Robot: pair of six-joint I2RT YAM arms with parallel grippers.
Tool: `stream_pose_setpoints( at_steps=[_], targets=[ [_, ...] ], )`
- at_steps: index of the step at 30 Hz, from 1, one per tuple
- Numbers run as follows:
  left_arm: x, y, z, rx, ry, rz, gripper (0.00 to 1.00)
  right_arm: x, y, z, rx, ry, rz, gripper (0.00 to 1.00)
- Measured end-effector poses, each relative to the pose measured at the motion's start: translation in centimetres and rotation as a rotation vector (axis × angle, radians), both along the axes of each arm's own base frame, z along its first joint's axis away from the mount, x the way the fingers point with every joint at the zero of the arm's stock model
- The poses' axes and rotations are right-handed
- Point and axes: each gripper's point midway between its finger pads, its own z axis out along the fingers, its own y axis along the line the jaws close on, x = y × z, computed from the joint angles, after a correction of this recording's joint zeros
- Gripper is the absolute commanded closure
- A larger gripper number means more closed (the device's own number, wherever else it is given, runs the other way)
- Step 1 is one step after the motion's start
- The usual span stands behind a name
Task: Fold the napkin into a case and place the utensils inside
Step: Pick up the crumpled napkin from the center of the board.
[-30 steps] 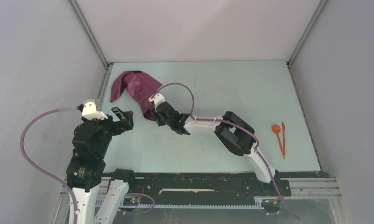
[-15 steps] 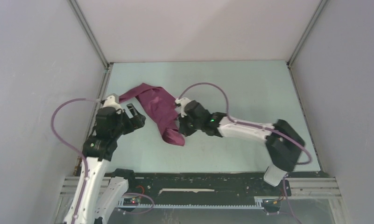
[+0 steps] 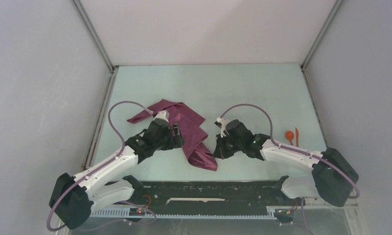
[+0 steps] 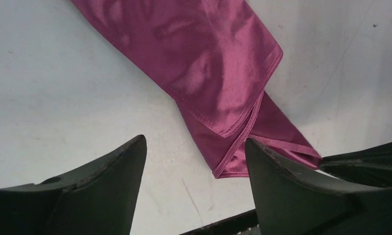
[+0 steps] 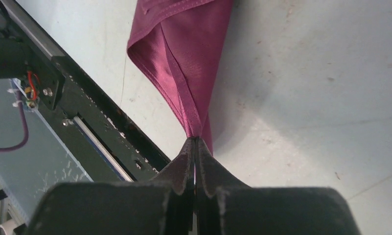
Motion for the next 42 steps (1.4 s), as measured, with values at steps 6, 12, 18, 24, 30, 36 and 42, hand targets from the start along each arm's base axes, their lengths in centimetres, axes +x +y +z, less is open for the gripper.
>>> stream_pose_setpoints(
  at_steps=[6,12,18,24,30,36,42],
  targets=[
    [0.5,-1.8,-1.6,-0.032,-0.024,-0.004,0.24,1.4,-1.1,2.4,0.076,-0.047,-0.055,1.0],
    [1.2,-5.5,-2.3,0.0,-0.007,-0.084,0.35,1.8,-2.0,2.9,0.097,-0.066,-0.083,1.0],
    [2.1,-8.6,-2.4,0.029,-0.006,-0.15,0.46,1.3,-2.3,2.1,0.089,-0.047,-0.079,1.0],
    [1.9,-9.1,-4.1,0.071,0.028,-0.177,0.46,1.2,-2.4,2.1,0.096,-0.047,-0.075,1.0],
    [1.6,-9.0,-5.4,0.099,0.055,-0.191,0.37,1.2,-2.4,2.2,0.1,-0.05,-0.075,1.0],
    [1.5,-9.0,-6.2,0.114,0.071,-0.196,0.44,1.1,-2.5,2.1,0.097,-0.047,-0.075,1.0],
    [1.5,-8.8,-6.9,0.139,0.083,-0.205,0.67,1.0,-2.6,1.9,0.093,-0.045,-0.076,1.0]
  ],
)
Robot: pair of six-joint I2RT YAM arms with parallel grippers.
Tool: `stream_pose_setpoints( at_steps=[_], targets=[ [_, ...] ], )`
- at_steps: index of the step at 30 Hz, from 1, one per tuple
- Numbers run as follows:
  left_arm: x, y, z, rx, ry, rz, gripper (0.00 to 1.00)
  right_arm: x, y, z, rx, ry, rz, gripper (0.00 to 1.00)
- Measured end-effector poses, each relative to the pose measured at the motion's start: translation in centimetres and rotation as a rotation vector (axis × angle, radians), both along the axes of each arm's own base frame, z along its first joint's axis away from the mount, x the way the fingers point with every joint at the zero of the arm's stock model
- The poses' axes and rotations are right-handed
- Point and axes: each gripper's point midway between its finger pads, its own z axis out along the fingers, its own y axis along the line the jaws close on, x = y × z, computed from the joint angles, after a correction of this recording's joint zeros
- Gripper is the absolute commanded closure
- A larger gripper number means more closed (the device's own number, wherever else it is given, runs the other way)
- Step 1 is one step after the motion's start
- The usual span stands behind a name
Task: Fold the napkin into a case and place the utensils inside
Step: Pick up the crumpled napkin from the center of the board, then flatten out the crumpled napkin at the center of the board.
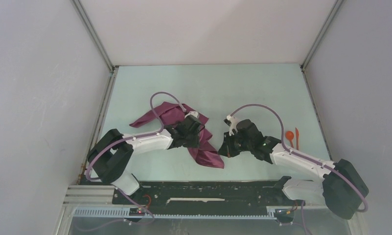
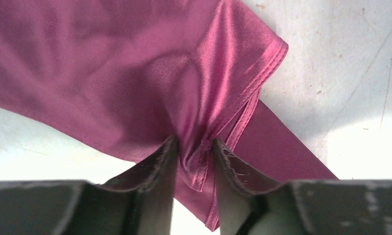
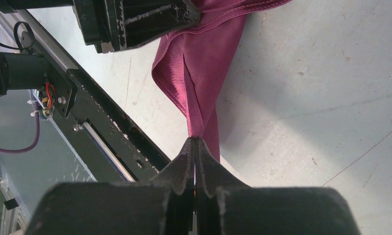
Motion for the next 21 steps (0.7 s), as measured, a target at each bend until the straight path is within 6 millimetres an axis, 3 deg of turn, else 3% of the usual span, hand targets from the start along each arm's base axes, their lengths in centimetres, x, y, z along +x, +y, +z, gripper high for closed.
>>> stream_pose_setpoints(
  at_steps=[5,10,13,17,20,21],
  targets=[
    [1.3,0.0,1.3,0.016,-0.059,0.01,0.92,0.1,-0.2,0.2,-0.001,-0.009,-0.009,1.0],
    [2.1,1.5,3.7,0.069,-0.134,0.031,1.0,0.7,-1.0,0.7,-0.013,-0.036,-0.049,1.0],
    [2.6,2.8,6.5,0.094,-0.201,0.055,1.0,1.5,-2.6,0.5,-0.062,-0.052,-0.119,1.0],
    [3.0,4.4,12.2,0.067,-0.322,0.091,1.0,2.1,-5.3,0.3,-0.176,-0.061,-0.214,1.0],
    [2.5,5.2,16.3,0.004,-0.396,0.104,1.0,2.6,-6.8,1.5,-0.232,-0.092,-0.272,1.0],
    [2.4,5.4,16.7,0.006,-0.402,0.102,1.0,2.8,-7.2,2.2,-0.238,-0.107,-0.289,1.0]
  ],
)
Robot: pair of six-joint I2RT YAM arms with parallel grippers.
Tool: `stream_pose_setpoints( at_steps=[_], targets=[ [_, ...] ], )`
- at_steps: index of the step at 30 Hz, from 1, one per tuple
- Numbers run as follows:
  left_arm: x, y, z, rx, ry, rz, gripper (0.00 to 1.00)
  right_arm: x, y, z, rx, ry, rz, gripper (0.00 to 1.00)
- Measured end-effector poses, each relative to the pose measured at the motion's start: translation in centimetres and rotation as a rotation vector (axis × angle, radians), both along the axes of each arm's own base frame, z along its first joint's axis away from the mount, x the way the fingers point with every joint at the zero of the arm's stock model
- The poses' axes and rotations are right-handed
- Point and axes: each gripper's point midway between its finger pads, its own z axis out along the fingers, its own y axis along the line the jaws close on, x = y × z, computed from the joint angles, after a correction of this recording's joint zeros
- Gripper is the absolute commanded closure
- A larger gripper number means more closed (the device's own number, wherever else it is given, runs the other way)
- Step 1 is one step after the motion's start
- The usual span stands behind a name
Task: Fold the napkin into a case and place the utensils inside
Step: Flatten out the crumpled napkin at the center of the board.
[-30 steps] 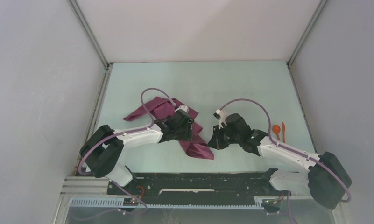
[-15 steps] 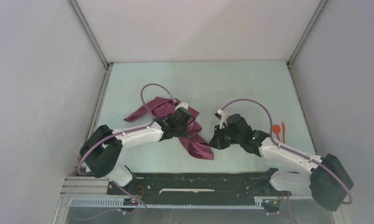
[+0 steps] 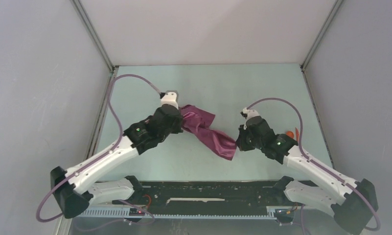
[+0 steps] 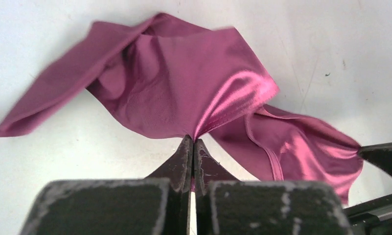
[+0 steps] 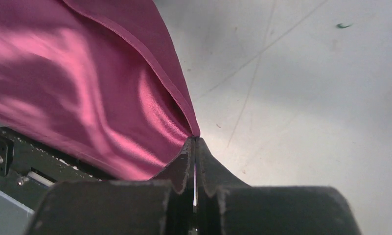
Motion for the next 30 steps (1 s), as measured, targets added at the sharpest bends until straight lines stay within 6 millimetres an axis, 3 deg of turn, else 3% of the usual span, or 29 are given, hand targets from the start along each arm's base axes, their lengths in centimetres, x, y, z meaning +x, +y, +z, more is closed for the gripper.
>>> stream_pose_setpoints(
  at_steps=[3,7,12,15,18,22,26,30],
  targets=[
    [-1.1,1.5,2.6,-0.027,-0.047,0.006,1.0,0.4,-1.1,2.2,-0.019,-0.04,-0.052,1.0],
    [-2.6,2.9,3.4,-0.032,-0.041,-0.004,1.0,1.3,-1.7,4.5,-0.028,-0.088,-0.095,1.0],
    [-5.1,1.9,3.6,-0.12,0.007,-0.106,1.0,2.8,-2.8,4.4,-0.119,-0.112,-0.152,1.0],
    [-6.8,0.2,1.5,-0.154,0.078,-0.182,1.0,3.9,-3.6,3.5,-0.209,-0.093,-0.19,1.0],
    [-9.4,-1.7,-2.3,-0.126,0.193,-0.269,1.0,4.5,-4.9,2.5,-0.268,-0.061,-0.232,1.0],
    [-12.3,-2.8,-6.7,-0.064,0.327,-0.341,1.0,4.1,-6.1,2.0,-0.249,-0.002,-0.269,0.67],
    [-14.1,-2.0,-10.6,-0.024,0.428,-0.333,1.0,2.6,-6.4,2.4,-0.195,0.01,-0.255,0.43],
    [-15.2,-0.8,-13.0,0.008,0.49,-0.314,1.0,2.9,-5.3,5.4,-0.069,-0.086,-0.22,0.38]
  ],
)
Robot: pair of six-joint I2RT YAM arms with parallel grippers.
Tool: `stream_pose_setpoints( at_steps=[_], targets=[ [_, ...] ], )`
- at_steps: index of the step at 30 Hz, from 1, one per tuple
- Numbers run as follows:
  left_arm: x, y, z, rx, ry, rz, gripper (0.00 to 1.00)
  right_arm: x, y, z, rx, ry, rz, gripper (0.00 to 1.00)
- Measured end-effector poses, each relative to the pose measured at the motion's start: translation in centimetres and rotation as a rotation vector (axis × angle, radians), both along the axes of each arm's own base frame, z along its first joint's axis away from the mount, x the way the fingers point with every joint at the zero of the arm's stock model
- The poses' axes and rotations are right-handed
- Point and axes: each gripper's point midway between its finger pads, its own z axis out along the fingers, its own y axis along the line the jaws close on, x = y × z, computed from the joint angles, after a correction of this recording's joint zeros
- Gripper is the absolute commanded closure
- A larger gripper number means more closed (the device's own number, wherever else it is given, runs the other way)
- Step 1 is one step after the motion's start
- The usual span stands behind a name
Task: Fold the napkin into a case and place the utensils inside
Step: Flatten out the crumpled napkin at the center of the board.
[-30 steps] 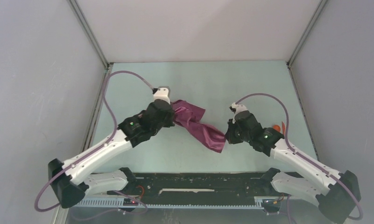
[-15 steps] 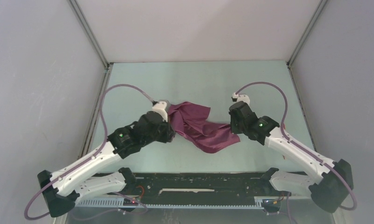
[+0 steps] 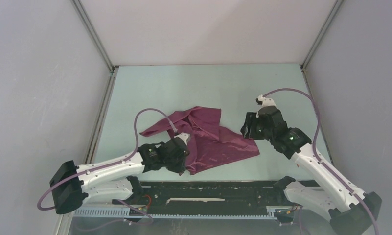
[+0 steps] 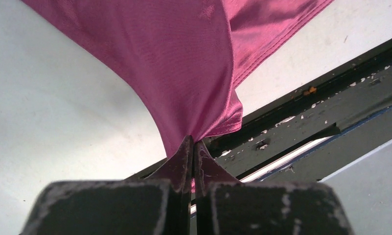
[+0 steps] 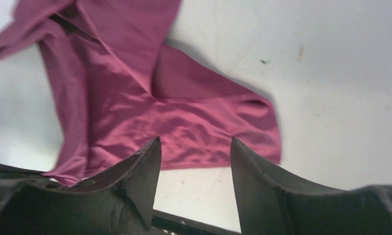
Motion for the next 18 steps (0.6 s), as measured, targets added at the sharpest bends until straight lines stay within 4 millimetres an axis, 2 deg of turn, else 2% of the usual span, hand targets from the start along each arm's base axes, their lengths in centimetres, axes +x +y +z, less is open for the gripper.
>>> stream_pose_setpoints(
  at_steps=[2,5,8,11,13,17,18],
  targets=[
    [-0.3,0.2,-0.5,0.006,0.017,0.006,1.0,0.9,1.4,0.7,0.062,-0.024,0.033,0.4],
    [-0.6,0.6,-1.1,0.013,0.033,0.02,1.0,3.2,4.5,-0.1,0.127,0.008,0.074,0.39],
    [-1.2,1.3,-1.6,0.009,0.046,0.044,1.0,6.1,7.5,-3.0,0.16,0.088,0.081,0.37],
    [-2.0,2.4,-1.8,-0.008,0.061,0.084,1.0,8.5,9.3,-5.8,0.163,0.161,0.051,0.34],
    [-2.7,3.3,-1.9,-0.025,0.082,0.13,1.0,11.1,10.9,-7.2,0.177,0.184,0.027,0.34],
    [-3.5,4.5,-2.0,-0.022,0.126,0.22,0.99,14.1,12.5,-9.2,0.174,0.198,0.0,0.34],
    [-3.5,4.8,-2.0,-0.017,0.13,0.241,0.95,14.6,12.6,-9.6,0.163,0.198,-0.008,0.34]
  ],
)
